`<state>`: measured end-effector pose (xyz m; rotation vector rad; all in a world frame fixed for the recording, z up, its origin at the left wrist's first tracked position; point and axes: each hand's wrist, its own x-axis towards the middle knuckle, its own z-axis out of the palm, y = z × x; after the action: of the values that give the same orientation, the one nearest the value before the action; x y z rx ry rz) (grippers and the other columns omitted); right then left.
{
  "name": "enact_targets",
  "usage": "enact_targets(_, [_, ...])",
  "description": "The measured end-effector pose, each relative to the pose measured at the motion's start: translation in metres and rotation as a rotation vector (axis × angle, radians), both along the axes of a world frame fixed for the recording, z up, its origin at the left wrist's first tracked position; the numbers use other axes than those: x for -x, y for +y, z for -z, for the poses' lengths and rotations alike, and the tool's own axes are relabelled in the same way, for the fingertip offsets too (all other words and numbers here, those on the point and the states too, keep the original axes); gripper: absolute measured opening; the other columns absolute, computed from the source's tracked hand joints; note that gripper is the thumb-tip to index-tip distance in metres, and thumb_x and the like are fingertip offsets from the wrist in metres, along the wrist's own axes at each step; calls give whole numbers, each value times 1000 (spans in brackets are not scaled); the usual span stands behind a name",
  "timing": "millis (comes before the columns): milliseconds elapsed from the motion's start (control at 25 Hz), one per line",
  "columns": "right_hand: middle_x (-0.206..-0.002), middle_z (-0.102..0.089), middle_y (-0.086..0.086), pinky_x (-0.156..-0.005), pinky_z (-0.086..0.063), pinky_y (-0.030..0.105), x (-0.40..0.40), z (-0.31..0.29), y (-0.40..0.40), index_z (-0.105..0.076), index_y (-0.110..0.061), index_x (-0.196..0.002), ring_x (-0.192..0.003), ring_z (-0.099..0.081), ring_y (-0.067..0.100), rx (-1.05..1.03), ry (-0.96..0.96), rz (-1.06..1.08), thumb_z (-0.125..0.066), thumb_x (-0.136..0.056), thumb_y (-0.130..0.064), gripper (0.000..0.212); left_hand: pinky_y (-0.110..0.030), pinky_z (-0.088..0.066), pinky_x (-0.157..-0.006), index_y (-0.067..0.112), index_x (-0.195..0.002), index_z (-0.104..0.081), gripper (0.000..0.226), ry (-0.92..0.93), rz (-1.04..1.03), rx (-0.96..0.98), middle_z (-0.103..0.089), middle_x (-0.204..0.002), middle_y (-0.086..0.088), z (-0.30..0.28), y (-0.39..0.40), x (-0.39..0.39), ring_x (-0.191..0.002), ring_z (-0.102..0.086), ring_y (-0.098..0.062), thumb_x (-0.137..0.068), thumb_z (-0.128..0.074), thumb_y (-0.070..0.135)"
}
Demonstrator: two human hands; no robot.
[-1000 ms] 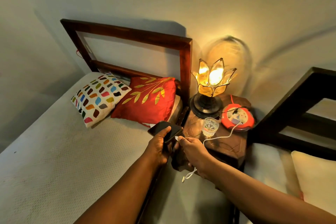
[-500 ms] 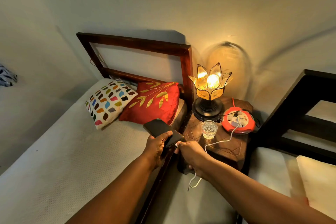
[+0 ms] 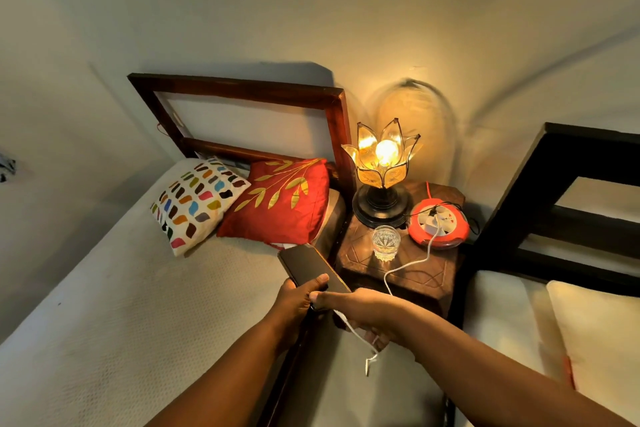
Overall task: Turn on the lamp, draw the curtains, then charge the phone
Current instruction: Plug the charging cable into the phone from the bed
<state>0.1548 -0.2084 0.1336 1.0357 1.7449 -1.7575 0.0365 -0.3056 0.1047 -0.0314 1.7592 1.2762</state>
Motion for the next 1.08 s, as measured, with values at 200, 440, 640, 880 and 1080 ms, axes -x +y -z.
enact_targets(200, [-106,-69,-4,-86,-46,27,-37,30,5,-66,-30,-105,-85,-64,4,162,157,-235,-29,-64,-91,82,-35,-54,-68,1,-119,-58,44,-113,-59,-67,-70,-104,-21,10,8,-4,-90,-68,-33,-82,-71,20])
enact_targets(440, [-98,-74,6,-96,-39,31,-109,85,12,-75,-17,-90,-90,-62,10,89,-101,-368,-30,-64,-93,92,-33,-46,-67,6,-110,-63,29,-60,-13,-76,-70,-96,-17,19,28,-7,-84,-64,-29,-84,-69,17])
enact_targets(640, [-112,-65,3,-80,-44,29,-196,122,42,-64,-18,-109,-108,-60,23,-480,-423,-491,-56,-83,-46,39,-29,-49,-60,9,-112,-61,31,-41,72,-69,-71,-94,-15,27,48,-18,-77,-66,-26,-84,-69,16])
enact_targets(880, [-126,-56,-2,-84,-40,30,-238,150,58,-53,-29,-114,-113,-55,20,-452,-423,-273,-41,-85,-8,38,-32,-58,-58,9,-122,-53,38,-11,321,-31,-69,-106,-15,43,79,-54,-88,-70,-28,-87,-66,11])
enact_targets(1080, [-127,-55,2,-88,-40,32,-231,170,70,-52,-25,-116,-113,-54,24,-459,-407,-167,-41,-85,-3,40,-32,-58,-56,3,-125,-49,41,-67,435,70,-65,-109,-22,85,107,-88,-89,-67,-32,-87,-65,5])
